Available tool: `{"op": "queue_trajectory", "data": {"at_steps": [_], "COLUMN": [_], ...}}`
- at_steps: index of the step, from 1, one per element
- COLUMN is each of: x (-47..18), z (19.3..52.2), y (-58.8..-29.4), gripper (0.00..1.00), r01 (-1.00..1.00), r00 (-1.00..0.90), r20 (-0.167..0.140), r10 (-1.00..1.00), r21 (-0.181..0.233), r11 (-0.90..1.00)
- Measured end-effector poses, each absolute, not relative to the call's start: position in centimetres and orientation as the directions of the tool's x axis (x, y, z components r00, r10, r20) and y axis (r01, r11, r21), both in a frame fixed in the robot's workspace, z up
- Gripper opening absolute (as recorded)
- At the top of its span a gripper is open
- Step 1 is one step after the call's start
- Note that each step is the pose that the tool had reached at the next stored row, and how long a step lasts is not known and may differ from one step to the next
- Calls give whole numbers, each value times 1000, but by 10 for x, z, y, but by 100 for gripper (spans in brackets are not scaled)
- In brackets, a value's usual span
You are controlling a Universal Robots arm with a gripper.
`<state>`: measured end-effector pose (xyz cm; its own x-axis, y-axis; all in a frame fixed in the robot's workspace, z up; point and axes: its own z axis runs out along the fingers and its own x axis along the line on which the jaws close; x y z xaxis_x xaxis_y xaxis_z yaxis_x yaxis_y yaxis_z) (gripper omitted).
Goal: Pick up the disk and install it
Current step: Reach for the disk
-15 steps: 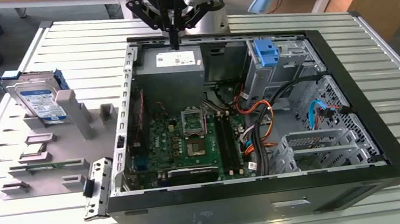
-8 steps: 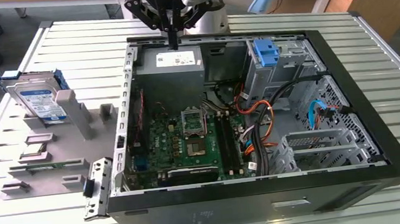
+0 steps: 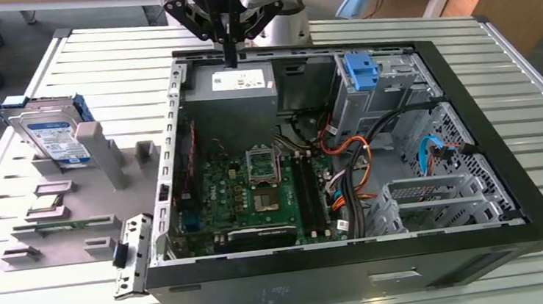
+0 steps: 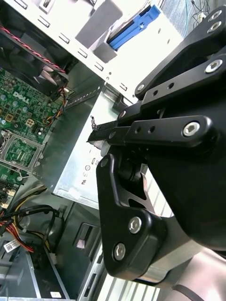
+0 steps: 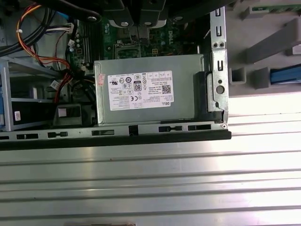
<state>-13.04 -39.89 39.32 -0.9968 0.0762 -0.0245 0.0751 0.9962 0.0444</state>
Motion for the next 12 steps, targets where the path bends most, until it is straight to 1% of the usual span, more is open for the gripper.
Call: {"op": "queue_trajectory", "data": {"at_steps": [12], "x": [-133], "z": [393], "y": [-399], "gripper": [11], "r01": [75], "r00": [-997], "r20": [-24], "r10": [76], "r21": [44], "r11": [996]}}
